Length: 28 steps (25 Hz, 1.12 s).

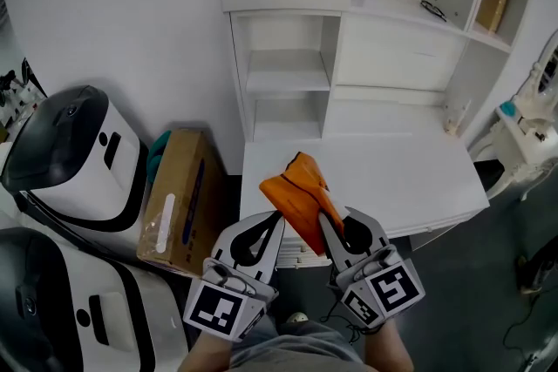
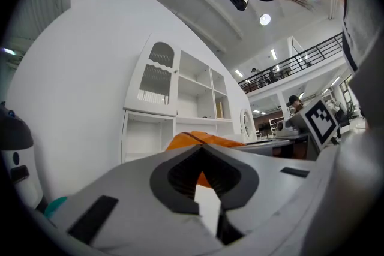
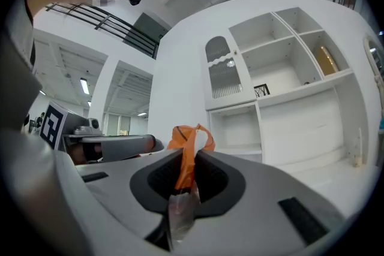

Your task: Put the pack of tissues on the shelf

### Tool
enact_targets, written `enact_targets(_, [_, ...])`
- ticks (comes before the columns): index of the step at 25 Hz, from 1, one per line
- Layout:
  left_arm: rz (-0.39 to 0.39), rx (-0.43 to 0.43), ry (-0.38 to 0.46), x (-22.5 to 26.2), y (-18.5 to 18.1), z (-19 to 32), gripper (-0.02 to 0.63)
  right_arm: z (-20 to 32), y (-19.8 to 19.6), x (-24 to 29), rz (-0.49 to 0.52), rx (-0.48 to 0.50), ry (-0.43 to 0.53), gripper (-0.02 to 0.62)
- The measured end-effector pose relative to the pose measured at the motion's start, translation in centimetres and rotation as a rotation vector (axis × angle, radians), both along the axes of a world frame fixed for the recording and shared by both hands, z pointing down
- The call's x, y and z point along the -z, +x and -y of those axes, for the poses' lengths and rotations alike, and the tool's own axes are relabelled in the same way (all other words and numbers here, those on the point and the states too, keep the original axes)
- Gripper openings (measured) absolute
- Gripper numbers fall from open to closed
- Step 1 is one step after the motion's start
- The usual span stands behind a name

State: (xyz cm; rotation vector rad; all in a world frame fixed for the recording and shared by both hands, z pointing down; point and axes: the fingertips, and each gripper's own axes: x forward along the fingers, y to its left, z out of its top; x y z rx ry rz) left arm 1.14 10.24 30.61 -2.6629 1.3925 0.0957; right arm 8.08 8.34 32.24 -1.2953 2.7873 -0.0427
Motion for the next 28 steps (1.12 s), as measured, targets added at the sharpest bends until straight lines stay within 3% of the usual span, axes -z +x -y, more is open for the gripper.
enact_targets(6, [0.003,-0.004,-0.02,-0.8,0.5,0.6,0.031,0.2,0.1,-0.9,-0.01,0.017,-0.011,0.049])
enact_targets(17, [-0.001,-0.058,-0.054,-1.2,1.4,2.8,0.031,2.1,1.1,-0.4,-0.023,-0.042,0.0,0.049])
enact_targets(28, [-0.018,-0.112,-0.01,0.1,-0.4,7.3,0.031,6.1,-0.9,0.4,-0.03,-0.089,0.009,0.049])
